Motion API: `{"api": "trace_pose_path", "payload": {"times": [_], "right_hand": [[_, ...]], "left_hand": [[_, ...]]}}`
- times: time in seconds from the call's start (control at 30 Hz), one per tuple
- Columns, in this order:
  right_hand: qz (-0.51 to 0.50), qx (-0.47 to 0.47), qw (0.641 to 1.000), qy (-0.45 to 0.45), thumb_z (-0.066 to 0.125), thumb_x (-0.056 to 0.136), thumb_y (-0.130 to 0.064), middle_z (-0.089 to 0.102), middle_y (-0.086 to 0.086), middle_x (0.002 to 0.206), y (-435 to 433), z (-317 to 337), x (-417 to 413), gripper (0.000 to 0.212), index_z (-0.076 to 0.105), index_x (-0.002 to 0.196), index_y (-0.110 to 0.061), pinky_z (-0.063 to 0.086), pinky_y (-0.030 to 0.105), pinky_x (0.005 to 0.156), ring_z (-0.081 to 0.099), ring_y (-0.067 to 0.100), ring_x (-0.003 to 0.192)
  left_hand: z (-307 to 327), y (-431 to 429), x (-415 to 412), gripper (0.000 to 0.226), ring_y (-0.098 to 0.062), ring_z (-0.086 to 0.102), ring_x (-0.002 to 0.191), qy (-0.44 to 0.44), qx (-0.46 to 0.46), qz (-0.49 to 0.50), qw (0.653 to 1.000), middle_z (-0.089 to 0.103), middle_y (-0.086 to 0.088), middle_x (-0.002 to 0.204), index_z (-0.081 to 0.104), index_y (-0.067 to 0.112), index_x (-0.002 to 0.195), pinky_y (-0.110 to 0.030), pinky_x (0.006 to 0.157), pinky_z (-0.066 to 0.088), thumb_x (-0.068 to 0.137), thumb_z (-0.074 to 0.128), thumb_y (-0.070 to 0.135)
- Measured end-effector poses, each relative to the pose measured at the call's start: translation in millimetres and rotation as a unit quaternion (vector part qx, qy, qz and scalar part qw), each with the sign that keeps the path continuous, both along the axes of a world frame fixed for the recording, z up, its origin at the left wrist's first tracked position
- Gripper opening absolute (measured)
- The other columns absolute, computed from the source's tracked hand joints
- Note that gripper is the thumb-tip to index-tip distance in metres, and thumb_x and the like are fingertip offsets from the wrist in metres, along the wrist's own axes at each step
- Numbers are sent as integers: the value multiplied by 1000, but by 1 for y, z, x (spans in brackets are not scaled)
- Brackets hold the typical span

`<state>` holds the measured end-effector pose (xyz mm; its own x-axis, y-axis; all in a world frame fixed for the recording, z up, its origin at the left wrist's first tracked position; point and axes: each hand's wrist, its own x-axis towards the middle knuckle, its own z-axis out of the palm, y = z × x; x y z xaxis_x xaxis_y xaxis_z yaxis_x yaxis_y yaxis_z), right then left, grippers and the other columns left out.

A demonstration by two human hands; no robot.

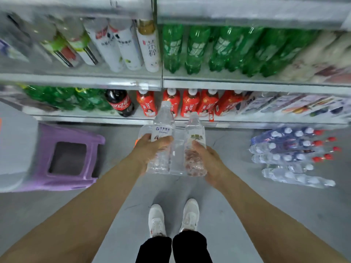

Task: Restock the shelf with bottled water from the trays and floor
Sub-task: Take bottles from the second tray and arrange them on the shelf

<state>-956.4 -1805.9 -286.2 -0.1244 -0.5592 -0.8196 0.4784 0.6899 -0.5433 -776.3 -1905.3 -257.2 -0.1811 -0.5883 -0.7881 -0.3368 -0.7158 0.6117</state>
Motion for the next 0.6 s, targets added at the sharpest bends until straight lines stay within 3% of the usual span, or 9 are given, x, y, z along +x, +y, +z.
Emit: {"api": "trace_pose_path", "payload": {"times": [0.17, 0.27, 0.3, 0.33, 0.4, 0.5, 0.57, 0.6], "right_hand": [[-34, -100, 994, 22, 84, 78, -34, 73, 11, 103, 8, 107, 1, 62, 62, 132, -11, 57, 35, 64, 72, 25, 86], [-54, -183, 980, 51, 85, 75, -30, 75, 10, 107, 12, 174, -2, 54, 67, 125, -16, 57, 36, 72, 73, 24, 91], [-63, -202, 976, 52, 85, 77, -30, 75, 10, 108, 12, 198, -3, 51, 68, 124, -16, 57, 37, 76, 73, 24, 93], [-67, -221, 972, 52, 83, 79, -31, 74, 12, 111, 12, 218, -5, 50, 69, 124, -15, 57, 39, 80, 72, 26, 96], [-75, -261, 962, 44, 79, 81, -35, 71, 17, 114, 10, 262, -9, 51, 68, 125, -11, 56, 43, 86, 70, 31, 99], [-72, -320, 944, 47, 71, 88, -42, 74, 8, 101, 6, 334, -13, 49, 65, 126, -11, 58, 34, 71, 72, 20, 87], [-70, -367, 927, 46, 64, 89, -42, 72, 5, 95, 6, 378, -17, 54, 60, 132, -9, 56, 28, 63, 70, 16, 79], [-68, -391, 917, 53, 66, 90, -40, 70, 6, 96, 5, 397, -18, 56, 57, 135, -8, 56, 30, 63, 69, 18, 79]], "left_hand": [[118, 4, -5, 50, -14, 64, 99, 49, -75, 19, 996, 69, 7, 106, 61, 29, 110, -39, 100, 44, 71, 83, 50], [188, 4, -8, 72, -20, 62, 110, 85, -126, 0, 988, 68, 9, 111, 60, 23, 120, -39, 101, 43, 63, 85, 59], [214, 4, -8, 69, -21, 58, 114, 91, -142, 2, 986, 64, 9, 117, 55, 24, 124, -38, 101, 41, 69, 83, 55], [236, 4, -7, 79, -24, 54, 120, 94, -153, 1, 984, 58, 6, 128, 47, 23, 140, -38, 102, 39, 75, 80, 52], [280, 3, -6, 97, -26, 46, 132, 108, -189, -12, 976, 43, 0, 152, 30, 21, 154, -42, 108, 35, 76, 78, 52], [351, 1, -6, 70, -16, 48, 113, 159, -255, -23, 954, 55, 7, 136, 42, 27, 140, -35, 101, 35, 81, 75, 45], [397, 0, -4, 66, -13, 48, 112, 185, -294, -23, 938, 57, 15, 121, 45, 29, 135, -36, 100, 35, 80, 76, 45], [418, 0, -4, 61, -14, 53, 114, 195, -310, -28, 930, 62, 14, 118, 49, 29, 121, -38, 100, 37, 73, 80, 52]]}}
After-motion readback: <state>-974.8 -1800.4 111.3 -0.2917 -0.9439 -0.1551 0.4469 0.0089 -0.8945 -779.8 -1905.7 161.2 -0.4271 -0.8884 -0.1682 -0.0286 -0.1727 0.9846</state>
